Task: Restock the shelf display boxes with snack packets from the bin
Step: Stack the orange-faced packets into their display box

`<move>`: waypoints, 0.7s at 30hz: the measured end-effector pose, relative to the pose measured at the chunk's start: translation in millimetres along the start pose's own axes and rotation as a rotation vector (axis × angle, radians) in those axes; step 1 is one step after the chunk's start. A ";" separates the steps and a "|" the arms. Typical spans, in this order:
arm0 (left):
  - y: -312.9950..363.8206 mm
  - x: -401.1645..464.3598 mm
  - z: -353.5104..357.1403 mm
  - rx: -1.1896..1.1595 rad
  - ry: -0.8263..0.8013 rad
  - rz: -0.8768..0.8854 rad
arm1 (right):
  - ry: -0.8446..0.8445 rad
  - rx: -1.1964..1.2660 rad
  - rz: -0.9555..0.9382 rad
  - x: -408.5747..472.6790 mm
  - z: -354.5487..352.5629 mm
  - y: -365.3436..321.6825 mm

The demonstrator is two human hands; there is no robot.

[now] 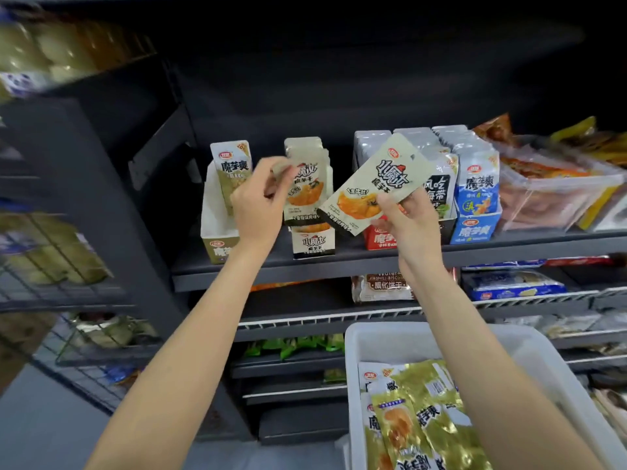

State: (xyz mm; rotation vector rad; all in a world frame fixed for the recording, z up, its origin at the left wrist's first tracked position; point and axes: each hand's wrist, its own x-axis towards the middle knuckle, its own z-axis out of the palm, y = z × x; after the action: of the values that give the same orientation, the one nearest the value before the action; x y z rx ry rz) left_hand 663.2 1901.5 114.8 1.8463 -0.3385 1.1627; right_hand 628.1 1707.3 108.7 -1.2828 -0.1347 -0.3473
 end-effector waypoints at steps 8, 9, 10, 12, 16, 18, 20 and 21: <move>-7.9 -4.1 12.0 -0.011 -0.089 -0.037 | -0.015 0.028 -0.071 5.0 5.2 9.4; -9.3 -2.6 12.8 0.008 -0.101 -0.043 | -0.011 0.033 -0.073 5.8 6.6 9.7; -11.7 -2.4 13.3 0.036 -0.129 -0.044 | -0.009 0.036 -0.077 7.3 8.6 9.9; -20.3 -6.7 12.7 0.118 -0.223 -0.070 | -0.024 0.038 -0.089 10.2 13.1 10.7; -34.2 -11.9 4.1 0.204 -0.398 -0.158 | -0.104 -0.030 -0.104 17.9 23.8 17.8; -36.5 -7.8 -1.6 0.095 -0.487 -0.241 | -0.137 -0.081 -0.111 24.7 26.7 22.1; -38.7 -7.2 -7.0 -0.015 -0.525 -0.318 | -0.194 -0.170 -0.149 31.8 27.6 23.1; -39.6 -8.4 -8.7 -0.040 -0.512 -0.336 | -0.231 -0.219 -0.163 35.0 27.8 22.8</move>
State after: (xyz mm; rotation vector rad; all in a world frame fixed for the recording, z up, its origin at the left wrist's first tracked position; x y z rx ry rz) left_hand 678.5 1928.7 87.7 2.0535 -0.3154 0.4453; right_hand 671.1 1733.2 105.9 -1.5314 -0.4080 -0.3592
